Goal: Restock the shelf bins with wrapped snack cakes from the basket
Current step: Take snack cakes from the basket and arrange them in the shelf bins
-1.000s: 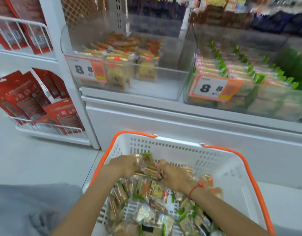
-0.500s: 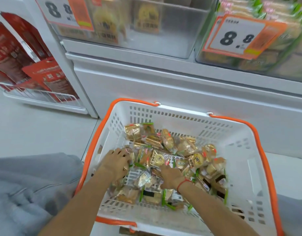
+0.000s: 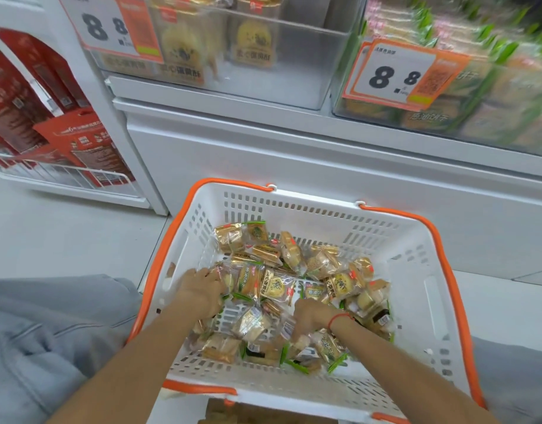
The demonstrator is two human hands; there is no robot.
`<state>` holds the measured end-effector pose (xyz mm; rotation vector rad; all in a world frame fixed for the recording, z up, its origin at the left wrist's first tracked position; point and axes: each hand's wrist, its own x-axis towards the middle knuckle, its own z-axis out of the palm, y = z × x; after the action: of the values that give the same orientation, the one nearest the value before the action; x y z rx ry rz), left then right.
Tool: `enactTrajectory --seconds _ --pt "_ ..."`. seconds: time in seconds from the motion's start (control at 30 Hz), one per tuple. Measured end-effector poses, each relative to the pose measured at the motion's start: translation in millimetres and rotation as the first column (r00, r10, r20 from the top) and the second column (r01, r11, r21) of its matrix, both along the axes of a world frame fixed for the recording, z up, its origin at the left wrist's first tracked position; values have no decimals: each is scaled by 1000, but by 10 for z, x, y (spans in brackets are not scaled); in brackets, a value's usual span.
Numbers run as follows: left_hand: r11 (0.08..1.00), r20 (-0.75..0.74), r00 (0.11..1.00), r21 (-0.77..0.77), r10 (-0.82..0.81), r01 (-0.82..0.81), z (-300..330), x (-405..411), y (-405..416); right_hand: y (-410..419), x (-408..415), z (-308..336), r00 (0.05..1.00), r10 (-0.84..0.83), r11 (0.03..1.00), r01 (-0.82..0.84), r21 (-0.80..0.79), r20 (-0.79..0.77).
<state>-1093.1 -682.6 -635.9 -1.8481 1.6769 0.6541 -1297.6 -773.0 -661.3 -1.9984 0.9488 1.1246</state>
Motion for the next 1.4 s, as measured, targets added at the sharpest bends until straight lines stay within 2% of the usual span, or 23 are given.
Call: enactTrajectory --seconds 0.07,0.1,0.13,0.17,0.2,0.27,0.3,0.37,0.47,0.57,0.63,0.7,0.8,0.87,0.93,1.0,1.07,1.1,1.17,1.23,1.3,1.33,1.4 --pt "992 -42 991 -34 124 -125 139 -79 -93 -87 -14 186 998 36 999 -35 -16 53" --pt "969 -118 964 -48 237 -244 224 -108 -154 -137 -18 324 993 19 1000 -16 -21 115" --pt "922 -226 901 -23 371 -386 320 -131 -214 -186 -18 472 982 -17 999 23 -28 189" --pt "851 -359 784 62 506 -521 424 -142 -279 -252 -16 611 957 -55 997 69 -42 284" --pt "757 -474 612 214 633 -617 529 -157 -332 -294 -14 741 920 -66 991 105 -83 386" --pt "608 -598 272 477 754 -635 769 -180 -423 -352 -11 982 814 31 951 154 -268 580" --pt "576 -636 157 531 756 -622 870 -196 -451 -351 -14 1084 744 134 906 176 -386 655" --pt "578 -744 42 481 667 -659 1030 -242 -503 -354 -29 1269 607 385 777 193 -599 695" --pt "560 -862 -39 362 506 -745 1151 -330 -579 -468 -89 1403 459 602 622 244 -744 653" --pt "534 -915 -100 314 390 -785 1229 -331 -626 -616 -151 1481 426 709 542 180 -821 562" --pt "507 -945 -53 220 324 -833 1297 -270 -642 -682 -169 1598 418 753 508 119 -853 508" --pt "504 -965 7 131 261 -854 1401 -166 -661 -748 -154 1761 395 770 491 134 -861 501" --pt "558 -981 135 -34 140 -829 1582 -23 -675 -806 -21 2098 370 728 486 314 -815 577" --pt "579 -987 154 -95 53 -809 1734 19 -687 -801 125 2347 382 683 486 398 -778 622" --pt "563 -988 151 -143 -32 -814 1916 34 -713 -781 281 2591 436 604 535 399 -745 667" --pt "497 -975 177 -219 -132 -839 2093 57 -736 -769 418 2823 517 509 607 351 -713 688" --pt "425 -951 217 -294 -220 -856 2255 104 -739 -769 544 3040 594 486 628 272 -729 641" --pt "393 -935 250 -335 -253 -856 2343 132 -734 -774 600 3150 597 498 630 249 -736 628" --pt "299 -880 366 -452 -303 -840 2515 254 -752 -813 726 3364 536 533 623 275 -732 655" --pt "170 -793 527 -590 -306 -789 2651 448 -827 -905 847 3532 458 542 602 373 -706 704" --pt "57 -684 701 -723 -199 -689 2733 674 -949 -1024 970 3677 414 527 572 474 -670 742" --pt "30 -619 777 -784 -116 -620 2754 790 -1010 -1095 1047 3738 400 511 567 509 -648 761" --pt "71 -495 868 -865 29 -496 2760 965 -1100 -1242 1211 3834 392 438 587 558 -587 809"
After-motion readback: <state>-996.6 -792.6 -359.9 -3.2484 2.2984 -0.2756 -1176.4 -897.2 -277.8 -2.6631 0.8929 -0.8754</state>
